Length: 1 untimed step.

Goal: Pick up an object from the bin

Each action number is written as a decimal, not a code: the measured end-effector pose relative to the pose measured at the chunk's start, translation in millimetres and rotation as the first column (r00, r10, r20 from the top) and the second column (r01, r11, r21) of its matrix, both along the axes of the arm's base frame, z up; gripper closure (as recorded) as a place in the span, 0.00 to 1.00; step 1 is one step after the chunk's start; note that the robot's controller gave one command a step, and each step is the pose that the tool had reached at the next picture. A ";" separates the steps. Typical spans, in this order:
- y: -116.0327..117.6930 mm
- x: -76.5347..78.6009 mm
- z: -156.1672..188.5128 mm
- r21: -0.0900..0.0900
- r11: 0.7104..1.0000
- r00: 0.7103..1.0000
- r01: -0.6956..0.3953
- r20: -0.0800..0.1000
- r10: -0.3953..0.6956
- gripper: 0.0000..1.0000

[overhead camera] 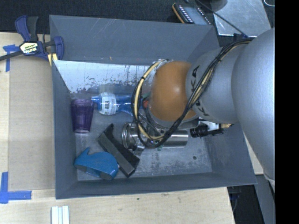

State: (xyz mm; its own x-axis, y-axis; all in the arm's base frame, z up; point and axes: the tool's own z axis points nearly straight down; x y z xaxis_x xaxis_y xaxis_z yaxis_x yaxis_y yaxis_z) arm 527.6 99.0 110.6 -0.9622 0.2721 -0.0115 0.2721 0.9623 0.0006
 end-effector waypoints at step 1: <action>-6.2 -0.4 -9.3 0.002 1.000 1.000 0.021 -0.002 -0.021 0.00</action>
Offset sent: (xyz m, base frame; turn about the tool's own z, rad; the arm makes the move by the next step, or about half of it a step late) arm -0.0158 -0.0044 -0.0406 0.2744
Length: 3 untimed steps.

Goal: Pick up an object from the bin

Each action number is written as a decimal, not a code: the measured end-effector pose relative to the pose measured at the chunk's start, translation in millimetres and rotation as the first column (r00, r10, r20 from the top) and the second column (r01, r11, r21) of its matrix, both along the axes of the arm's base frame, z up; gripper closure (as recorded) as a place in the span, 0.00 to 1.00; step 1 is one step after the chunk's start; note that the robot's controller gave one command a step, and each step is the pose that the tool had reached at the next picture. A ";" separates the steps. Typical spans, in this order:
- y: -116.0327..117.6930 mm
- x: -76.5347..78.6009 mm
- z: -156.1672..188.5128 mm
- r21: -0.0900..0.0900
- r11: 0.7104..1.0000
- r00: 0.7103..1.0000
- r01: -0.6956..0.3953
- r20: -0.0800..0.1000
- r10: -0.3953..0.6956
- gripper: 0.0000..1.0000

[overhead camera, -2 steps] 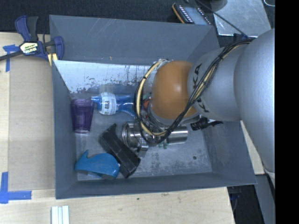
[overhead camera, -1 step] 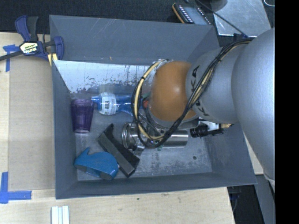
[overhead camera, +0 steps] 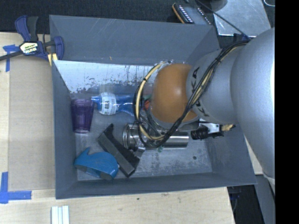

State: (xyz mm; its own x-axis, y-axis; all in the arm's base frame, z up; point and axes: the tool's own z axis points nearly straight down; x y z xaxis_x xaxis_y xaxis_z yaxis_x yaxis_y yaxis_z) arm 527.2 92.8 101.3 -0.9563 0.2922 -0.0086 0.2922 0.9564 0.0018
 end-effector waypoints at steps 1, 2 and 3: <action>-0.8 -5.4 -20.9 0.008 0.968 0.967 0.251 0.030 -0.251 0.00; -7.9 1.4 -21.4 0.011 0.972 0.971 0.237 0.035 -0.237 1.00; -8.0 1.4 -21.4 0.011 0.972 0.971 0.237 0.035 -0.237 1.00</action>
Offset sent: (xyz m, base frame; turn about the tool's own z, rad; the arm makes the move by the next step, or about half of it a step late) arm -0.0096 -0.0059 -0.0313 0.2355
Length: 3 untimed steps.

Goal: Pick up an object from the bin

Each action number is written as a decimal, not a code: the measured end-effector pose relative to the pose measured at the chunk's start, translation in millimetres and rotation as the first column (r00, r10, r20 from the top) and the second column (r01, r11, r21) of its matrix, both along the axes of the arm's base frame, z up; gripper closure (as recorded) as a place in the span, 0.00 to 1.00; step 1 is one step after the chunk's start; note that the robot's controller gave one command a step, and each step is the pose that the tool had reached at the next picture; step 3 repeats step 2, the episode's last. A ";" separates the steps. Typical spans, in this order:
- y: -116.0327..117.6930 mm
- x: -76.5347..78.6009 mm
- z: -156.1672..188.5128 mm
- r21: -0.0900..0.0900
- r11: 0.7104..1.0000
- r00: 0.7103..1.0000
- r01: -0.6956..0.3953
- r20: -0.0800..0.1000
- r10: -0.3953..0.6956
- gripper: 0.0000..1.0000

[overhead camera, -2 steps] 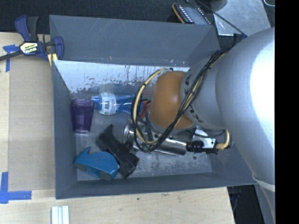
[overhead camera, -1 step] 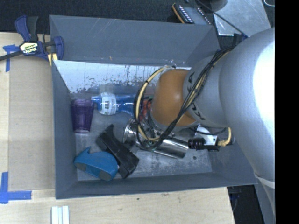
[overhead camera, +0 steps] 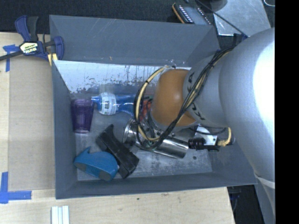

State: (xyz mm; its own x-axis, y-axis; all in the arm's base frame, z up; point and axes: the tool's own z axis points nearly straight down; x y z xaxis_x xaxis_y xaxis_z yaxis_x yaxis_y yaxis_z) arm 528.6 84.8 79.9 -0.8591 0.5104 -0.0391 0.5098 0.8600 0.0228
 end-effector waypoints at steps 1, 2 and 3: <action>0.0 -1.5 2.0 0.000 1.000 1.000 0.000 -0.004 0.000 1.00; -0.4 -4.9 17.7 -0.001 1.000 1.000 -0.001 -0.014 0.001 1.00; -0.4 -4.9 17.7 -0.001 1.000 1.000 -0.001 -0.014 0.001 1.00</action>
Offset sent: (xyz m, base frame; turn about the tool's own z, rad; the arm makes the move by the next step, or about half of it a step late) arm -0.0001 -0.0002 0.0321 0.0000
